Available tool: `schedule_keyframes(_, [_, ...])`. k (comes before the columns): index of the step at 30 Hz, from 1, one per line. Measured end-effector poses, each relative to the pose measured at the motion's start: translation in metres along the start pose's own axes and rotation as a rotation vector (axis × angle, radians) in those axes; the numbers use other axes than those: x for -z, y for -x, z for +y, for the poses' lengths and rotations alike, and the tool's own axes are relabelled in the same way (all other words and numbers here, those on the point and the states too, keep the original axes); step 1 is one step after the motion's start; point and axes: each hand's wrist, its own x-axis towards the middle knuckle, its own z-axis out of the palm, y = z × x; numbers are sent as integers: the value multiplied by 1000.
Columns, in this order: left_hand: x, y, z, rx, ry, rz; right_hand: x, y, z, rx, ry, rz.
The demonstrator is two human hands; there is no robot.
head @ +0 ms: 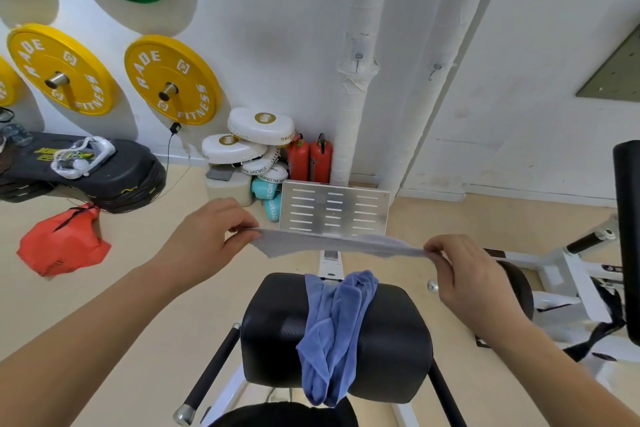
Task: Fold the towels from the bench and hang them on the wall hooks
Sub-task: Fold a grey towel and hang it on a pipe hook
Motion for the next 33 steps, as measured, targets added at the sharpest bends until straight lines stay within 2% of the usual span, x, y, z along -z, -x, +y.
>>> schedule_keyframes(2, [-15, 20, -4, 16, 9, -47, -15, 22, 0, -44, -28, -124])
schedule_keyframes(4, [-38, 43, -10, 71, 19, -147, -36, 43, 3, -153, -55, -333])
schedule_keyframes(10, [-117, 116, -17, 335, 98, -619, -93, 104, 4, -375, -69, -826])
schedule_keyframes(16, [-131, 164, -11, 407, 150, -627, -93, 125, 7, -406, -155, -1000])
schedule_keyframes(18, [-132, 171, -14, 408, 177, -626, -94, 126, 7, -422, -182, -1012])
schedule_keyframes(21, [-137, 161, -18, 436, 195, -619, -101, 125, 8, -503, -226, -939])
schedule_keyframes(28, [-153, 93, -43, 546, 254, -472, -132, 75, 7, -721, -359, -560])
schedule_keyframes(33, [-176, 58, -66, 611, 260, -489, -166, 36, 14, -792, -366, -529])
